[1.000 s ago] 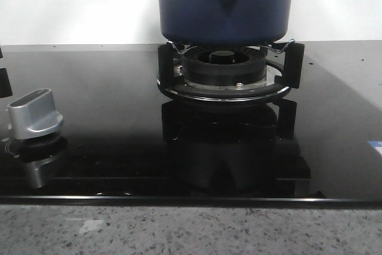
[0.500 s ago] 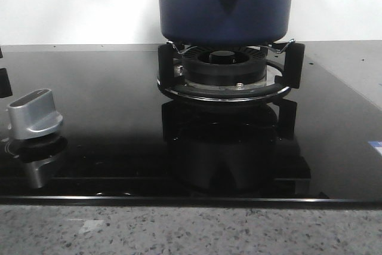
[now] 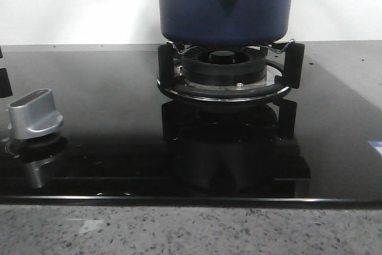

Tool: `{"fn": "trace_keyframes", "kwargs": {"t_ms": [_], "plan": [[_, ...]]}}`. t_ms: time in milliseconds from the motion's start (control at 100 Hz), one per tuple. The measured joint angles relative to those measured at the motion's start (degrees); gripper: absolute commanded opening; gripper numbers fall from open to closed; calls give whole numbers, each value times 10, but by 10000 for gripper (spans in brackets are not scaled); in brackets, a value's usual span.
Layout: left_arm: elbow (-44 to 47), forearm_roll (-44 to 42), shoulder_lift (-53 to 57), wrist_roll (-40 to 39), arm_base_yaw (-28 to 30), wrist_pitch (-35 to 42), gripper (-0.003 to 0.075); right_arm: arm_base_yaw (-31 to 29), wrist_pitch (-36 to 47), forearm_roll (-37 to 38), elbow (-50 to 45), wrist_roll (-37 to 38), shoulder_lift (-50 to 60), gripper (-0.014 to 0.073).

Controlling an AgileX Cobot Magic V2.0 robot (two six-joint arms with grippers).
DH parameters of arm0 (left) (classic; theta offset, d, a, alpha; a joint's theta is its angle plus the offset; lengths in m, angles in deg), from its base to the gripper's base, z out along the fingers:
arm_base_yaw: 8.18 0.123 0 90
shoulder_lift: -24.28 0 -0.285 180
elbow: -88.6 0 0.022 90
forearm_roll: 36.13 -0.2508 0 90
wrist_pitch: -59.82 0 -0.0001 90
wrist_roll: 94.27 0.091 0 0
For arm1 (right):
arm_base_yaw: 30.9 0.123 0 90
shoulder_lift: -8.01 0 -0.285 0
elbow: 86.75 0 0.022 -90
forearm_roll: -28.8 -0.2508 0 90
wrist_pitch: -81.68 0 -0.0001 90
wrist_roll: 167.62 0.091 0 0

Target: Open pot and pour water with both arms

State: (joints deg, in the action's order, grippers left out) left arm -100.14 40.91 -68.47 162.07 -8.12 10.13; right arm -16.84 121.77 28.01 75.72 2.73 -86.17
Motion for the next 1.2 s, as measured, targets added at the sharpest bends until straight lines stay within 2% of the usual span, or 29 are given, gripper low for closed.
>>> {"fn": "trace_keyframes", "kwargs": {"t_ms": [210,630,1200], "plan": [[0,0,0,0,0,0,211,0,93,8,-50,0,0,-46],[0,0,0,0,0,0,211,0,166,8,-54,0,0,-46],[0,0,0,0,0,0,211,0,195,12,-54,0,0,-46]]}}
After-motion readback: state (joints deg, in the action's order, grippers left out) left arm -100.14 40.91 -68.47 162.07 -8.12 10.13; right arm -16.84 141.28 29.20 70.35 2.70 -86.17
